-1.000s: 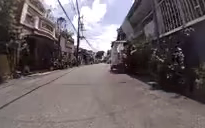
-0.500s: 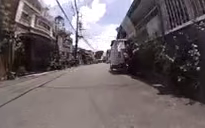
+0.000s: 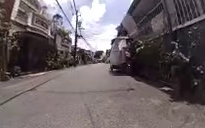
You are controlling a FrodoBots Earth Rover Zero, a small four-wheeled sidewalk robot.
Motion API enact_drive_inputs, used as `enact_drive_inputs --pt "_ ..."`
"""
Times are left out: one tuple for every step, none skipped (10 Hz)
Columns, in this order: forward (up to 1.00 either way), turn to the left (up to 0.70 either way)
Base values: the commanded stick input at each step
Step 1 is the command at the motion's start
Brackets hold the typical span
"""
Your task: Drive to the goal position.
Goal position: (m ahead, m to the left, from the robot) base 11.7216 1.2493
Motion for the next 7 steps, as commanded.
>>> enact_drive_inputs --pt "0.70 0.34" --pt "0.70 0.14" --pt "0.70 0.00" --pt "0.70 0.00" --pt "0.70 0.00" --pt "0.70 0.00" --pt "0.70 0.00"
